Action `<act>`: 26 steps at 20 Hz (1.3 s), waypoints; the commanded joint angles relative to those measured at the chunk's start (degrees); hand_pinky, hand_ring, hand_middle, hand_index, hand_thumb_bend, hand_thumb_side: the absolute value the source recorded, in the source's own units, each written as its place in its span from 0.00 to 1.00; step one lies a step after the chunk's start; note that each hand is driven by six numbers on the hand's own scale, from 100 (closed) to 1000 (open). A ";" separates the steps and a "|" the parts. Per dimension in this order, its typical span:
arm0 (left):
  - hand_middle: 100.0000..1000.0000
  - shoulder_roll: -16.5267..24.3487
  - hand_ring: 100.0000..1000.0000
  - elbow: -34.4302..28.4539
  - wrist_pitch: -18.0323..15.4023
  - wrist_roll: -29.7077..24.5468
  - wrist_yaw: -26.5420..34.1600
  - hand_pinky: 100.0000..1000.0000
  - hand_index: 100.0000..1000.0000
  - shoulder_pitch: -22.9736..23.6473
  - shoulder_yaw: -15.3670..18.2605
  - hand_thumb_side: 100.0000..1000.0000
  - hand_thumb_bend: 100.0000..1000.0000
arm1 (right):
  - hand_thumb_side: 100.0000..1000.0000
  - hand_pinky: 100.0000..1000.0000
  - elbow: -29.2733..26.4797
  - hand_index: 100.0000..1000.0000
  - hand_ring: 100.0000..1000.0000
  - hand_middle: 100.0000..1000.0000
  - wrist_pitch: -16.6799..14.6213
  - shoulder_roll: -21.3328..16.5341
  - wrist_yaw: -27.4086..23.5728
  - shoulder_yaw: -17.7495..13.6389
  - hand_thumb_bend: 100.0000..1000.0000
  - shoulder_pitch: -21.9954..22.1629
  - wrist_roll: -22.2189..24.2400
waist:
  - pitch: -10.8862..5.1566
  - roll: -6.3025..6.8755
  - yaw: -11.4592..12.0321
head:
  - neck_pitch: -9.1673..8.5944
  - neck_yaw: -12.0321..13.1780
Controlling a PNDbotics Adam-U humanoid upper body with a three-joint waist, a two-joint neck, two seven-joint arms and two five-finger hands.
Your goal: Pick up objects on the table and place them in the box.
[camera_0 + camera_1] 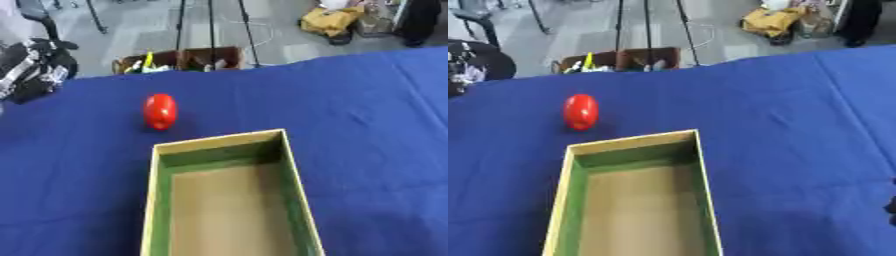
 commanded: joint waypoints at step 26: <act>0.82 -0.47 0.66 5.59 -7.00 -17.34 -3.07 0.48 1.00 -6.10 0.14 0.88 0.66 | 0.85 0.25 -1.23 0.60 0.38 0.37 1.26 0.13 2.01 0.66 0.13 -2.66 1.87 | 0.93 3.15 -4.27 | -3.72 3.46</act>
